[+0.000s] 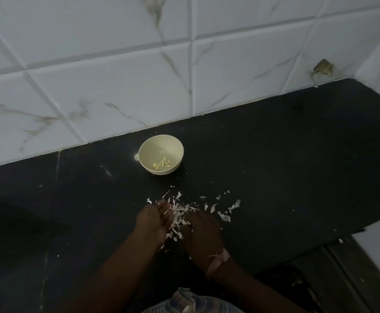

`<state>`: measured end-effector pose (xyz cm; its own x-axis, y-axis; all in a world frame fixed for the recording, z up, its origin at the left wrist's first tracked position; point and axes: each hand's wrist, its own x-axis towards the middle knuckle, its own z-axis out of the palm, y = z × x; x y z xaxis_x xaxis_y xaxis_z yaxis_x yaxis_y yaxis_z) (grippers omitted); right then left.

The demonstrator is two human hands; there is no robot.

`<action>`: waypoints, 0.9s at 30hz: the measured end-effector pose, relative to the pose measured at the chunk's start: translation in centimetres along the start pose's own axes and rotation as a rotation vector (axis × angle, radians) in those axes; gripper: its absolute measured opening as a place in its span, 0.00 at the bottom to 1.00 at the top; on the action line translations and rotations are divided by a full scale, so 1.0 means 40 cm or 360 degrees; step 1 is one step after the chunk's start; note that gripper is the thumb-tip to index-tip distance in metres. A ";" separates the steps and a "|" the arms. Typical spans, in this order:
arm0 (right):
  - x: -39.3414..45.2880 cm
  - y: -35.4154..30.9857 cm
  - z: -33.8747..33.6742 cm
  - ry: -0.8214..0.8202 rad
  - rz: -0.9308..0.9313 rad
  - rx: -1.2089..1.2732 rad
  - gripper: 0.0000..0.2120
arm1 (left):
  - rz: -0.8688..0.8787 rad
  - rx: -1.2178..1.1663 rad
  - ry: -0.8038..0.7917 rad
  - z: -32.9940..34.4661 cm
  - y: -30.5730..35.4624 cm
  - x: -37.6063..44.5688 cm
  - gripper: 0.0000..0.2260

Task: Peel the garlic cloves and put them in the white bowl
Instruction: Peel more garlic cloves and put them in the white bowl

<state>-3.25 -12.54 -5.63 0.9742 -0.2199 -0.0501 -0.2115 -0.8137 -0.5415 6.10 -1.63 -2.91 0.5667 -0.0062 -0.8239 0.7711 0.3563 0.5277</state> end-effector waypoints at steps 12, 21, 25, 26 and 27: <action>0.082 0.105 -0.080 -0.0178 0.0434 -0.0319 0.10 | -0.0116 0.0187 -0.0149 0.029 -0.075 -0.058 0.11; -0.009 -0.025 -0.035 -0.0072 0.0095 0.0649 0.18 | 0.0149 0.0571 -0.0226 -0.034 -0.093 -0.054 0.08; -0.005 -0.038 -0.019 -0.0025 0.0488 0.1025 0.07 | 0.0250 0.0464 -0.0317 -0.076 -0.092 -0.064 0.08; 0.001 -0.039 -0.019 -0.0028 0.0533 0.1060 0.06 | 0.0291 0.0466 -0.0347 -0.082 -0.093 -0.072 0.08; 0.006 -0.043 -0.022 -0.0025 0.0548 0.1081 0.05 | 0.0339 0.0486 -0.0368 -0.086 -0.094 -0.079 0.08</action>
<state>-2.73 -11.67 -3.96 0.8640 -0.3894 -0.3191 -0.4141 -0.1892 -0.8903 0.43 0.26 -3.00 0.7459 -0.1836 -0.6403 0.6605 0.0799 0.7466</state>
